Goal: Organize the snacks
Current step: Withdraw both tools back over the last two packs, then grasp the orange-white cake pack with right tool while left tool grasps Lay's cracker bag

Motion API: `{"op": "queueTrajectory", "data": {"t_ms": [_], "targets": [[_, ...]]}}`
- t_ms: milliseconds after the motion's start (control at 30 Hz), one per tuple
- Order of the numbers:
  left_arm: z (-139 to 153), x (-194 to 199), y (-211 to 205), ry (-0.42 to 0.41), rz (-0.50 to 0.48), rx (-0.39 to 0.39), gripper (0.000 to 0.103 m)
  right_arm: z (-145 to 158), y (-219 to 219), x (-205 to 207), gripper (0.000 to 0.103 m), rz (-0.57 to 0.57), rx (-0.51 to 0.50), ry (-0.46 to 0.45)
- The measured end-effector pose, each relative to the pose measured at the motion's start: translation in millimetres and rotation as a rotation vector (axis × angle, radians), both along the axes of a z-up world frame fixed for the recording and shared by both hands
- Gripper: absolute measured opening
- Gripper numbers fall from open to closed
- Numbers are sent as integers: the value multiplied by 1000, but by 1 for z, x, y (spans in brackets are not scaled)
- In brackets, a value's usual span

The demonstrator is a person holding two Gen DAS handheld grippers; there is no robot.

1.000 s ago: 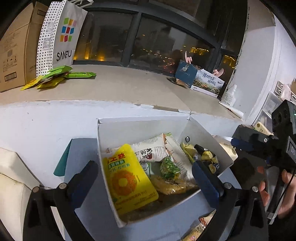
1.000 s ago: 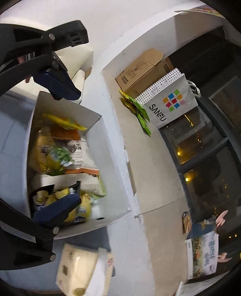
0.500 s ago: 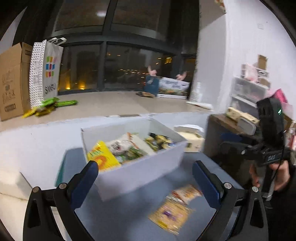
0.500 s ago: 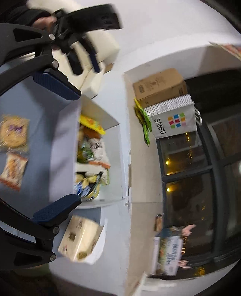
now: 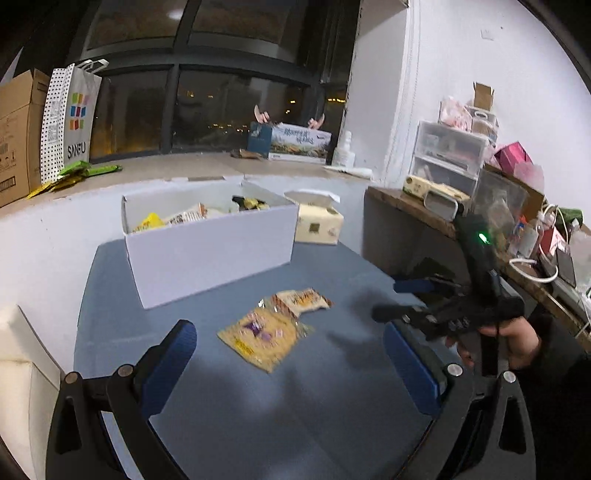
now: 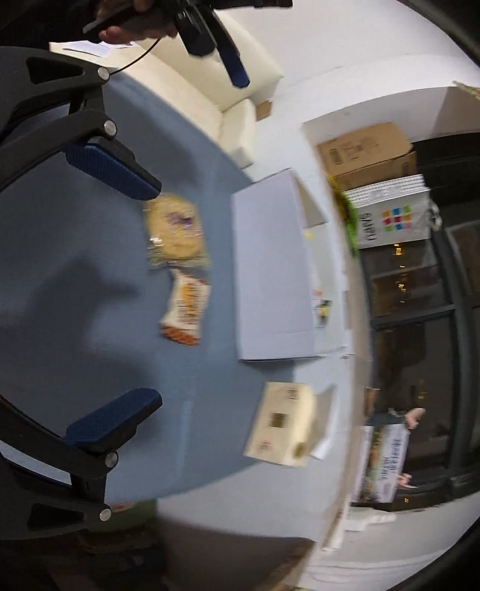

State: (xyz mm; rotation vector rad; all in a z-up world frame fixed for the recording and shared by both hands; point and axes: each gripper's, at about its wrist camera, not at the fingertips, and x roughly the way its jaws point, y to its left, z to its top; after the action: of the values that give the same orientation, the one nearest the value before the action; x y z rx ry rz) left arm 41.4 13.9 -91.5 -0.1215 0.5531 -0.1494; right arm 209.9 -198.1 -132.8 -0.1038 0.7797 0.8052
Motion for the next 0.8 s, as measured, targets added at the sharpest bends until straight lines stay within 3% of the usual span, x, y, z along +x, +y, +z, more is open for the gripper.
{"op": "queueTrajectory", "data": {"t_ms": [133,233,333,467,700,767,800], "targets": [[-5,-1,-4,16,-12,-14,103,-13,5,16,103,-42,-7,45],[-9,-1,-7,31,-27,-13,103,-23,25,27,103,0,-85,-10],[-11,0,-8,37,-37,-12,103,-35,51,46,103,133,-190,-35],[-16,2,-8,54,-37,-15,103,-48,72,77,103,302,-256,-48],[-27,11,-5,97,-37,-17,103,-64,95,109,102,480,-293,-27],[-29,13,-4,105,-39,-25,103,-71,102,107,98,519,-329,-28],[-31,14,-2,109,-38,-27,103,-70,101,106,90,528,-304,-39]]}}
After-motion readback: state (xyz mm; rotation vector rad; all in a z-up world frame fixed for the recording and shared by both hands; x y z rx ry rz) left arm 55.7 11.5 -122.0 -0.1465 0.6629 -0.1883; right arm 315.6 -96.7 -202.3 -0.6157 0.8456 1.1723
